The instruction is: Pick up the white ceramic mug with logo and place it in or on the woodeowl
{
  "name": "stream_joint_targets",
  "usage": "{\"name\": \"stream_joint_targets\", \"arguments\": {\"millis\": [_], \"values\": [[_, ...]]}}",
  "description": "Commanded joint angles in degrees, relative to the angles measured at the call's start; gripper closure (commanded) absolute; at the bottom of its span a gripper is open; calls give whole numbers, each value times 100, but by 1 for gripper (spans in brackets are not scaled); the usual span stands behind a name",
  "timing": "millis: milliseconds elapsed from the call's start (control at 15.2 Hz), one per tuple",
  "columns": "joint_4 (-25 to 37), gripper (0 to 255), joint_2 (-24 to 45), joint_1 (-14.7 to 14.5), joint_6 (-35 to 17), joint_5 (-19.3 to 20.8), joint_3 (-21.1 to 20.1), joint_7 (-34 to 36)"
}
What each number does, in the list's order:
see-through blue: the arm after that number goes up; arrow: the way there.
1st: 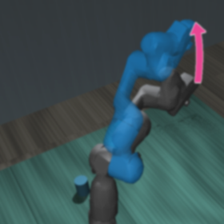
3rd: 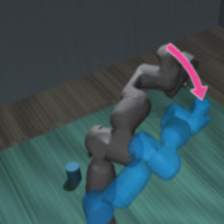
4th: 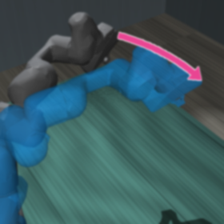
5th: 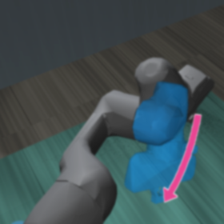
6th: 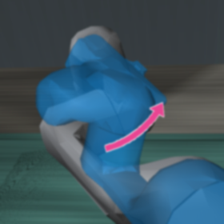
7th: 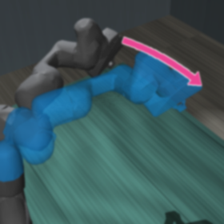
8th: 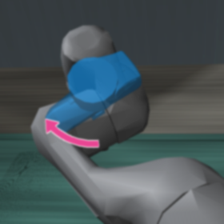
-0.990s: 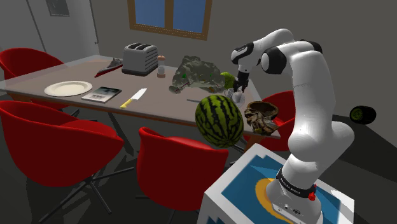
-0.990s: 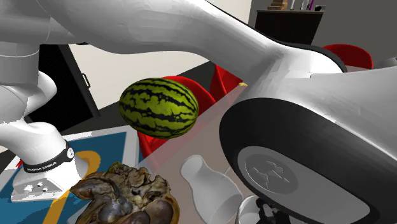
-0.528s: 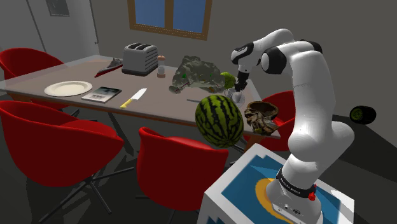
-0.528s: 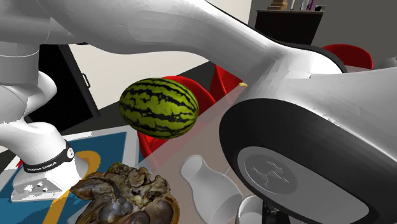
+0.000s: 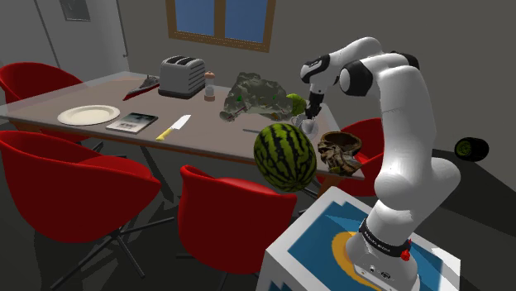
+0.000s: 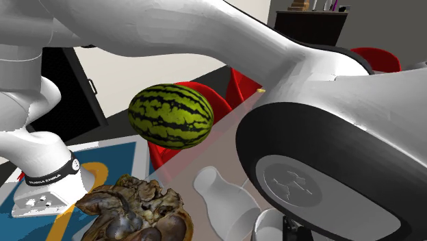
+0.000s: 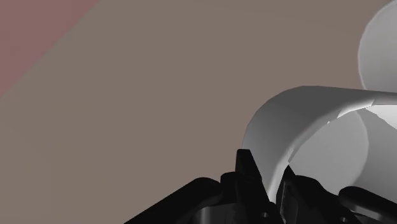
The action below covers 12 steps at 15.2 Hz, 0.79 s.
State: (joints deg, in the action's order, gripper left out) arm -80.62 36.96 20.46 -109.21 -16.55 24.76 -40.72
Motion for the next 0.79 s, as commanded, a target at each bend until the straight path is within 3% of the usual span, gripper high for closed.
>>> {"name": "stream_joint_targets", "arguments": {"millis": [0, 726], "values": [[54, 255, -39, -2, 91, 19, 11, 16], [584, 255, -249, 29, 805, 126, 75, 106]]}}
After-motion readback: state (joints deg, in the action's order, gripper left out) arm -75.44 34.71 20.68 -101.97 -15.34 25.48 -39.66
